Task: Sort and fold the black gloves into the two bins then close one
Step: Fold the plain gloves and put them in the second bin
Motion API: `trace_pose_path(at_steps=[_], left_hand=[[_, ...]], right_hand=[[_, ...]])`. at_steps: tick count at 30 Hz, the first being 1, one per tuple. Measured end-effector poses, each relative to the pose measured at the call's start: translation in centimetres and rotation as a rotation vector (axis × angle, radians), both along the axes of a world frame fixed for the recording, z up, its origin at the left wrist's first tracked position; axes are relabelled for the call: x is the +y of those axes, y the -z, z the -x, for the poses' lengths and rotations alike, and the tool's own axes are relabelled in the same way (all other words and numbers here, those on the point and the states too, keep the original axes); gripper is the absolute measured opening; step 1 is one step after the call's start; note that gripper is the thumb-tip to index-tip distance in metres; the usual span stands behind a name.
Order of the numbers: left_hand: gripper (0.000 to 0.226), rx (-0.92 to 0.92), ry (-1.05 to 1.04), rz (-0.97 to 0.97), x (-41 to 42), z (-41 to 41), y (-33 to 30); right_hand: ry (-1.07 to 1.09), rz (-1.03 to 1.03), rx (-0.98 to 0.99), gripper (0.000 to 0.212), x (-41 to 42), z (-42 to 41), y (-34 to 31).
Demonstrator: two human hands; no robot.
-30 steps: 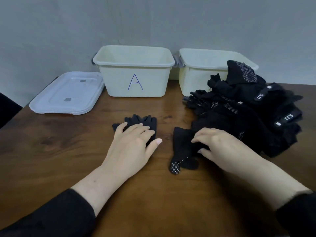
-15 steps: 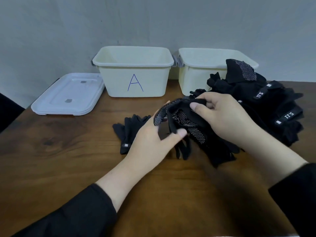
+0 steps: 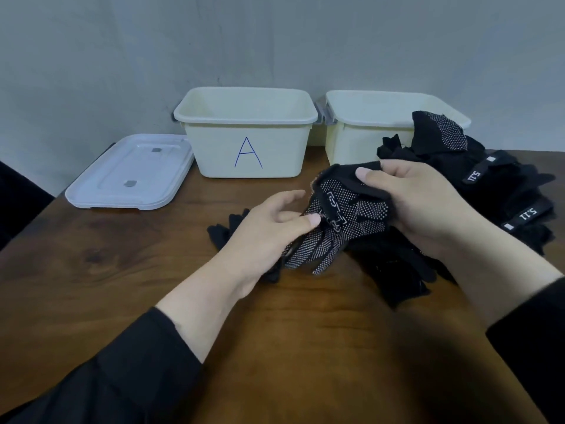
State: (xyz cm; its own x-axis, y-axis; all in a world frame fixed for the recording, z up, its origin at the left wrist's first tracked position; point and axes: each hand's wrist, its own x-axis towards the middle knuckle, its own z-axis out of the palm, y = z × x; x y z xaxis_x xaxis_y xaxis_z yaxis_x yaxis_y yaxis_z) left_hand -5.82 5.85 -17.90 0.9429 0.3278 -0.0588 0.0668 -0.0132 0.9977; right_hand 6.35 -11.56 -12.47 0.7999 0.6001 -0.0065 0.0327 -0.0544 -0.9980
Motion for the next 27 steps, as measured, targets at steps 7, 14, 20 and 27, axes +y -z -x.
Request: trace_pose_path(at_steps=[7,14,20,27], left_hand=[[0.027,-0.07,-0.362,-0.53,1.0,-0.8,0.9],[0.03,-0.086,-0.093,-1.163,-0.5,0.4,3.7],[0.04,-0.107,0.144,-1.274,-3.7,-0.9,4.8],[0.043,-0.147,0.199,-1.245,-4.7,-1.1,5.5]], right_hand=[[0.327,0.073,-0.566,0.035,2.9,-3.9,-2.8],[-0.172,1.049,-0.886,0.042,0.9,-3.7,-1.5],[-0.288,1.411,-1.248,0.035,-3.7,-1.4,5.1],[0.036,0.893,-0.917,0.014,-4.2,-1.9,4.8]])
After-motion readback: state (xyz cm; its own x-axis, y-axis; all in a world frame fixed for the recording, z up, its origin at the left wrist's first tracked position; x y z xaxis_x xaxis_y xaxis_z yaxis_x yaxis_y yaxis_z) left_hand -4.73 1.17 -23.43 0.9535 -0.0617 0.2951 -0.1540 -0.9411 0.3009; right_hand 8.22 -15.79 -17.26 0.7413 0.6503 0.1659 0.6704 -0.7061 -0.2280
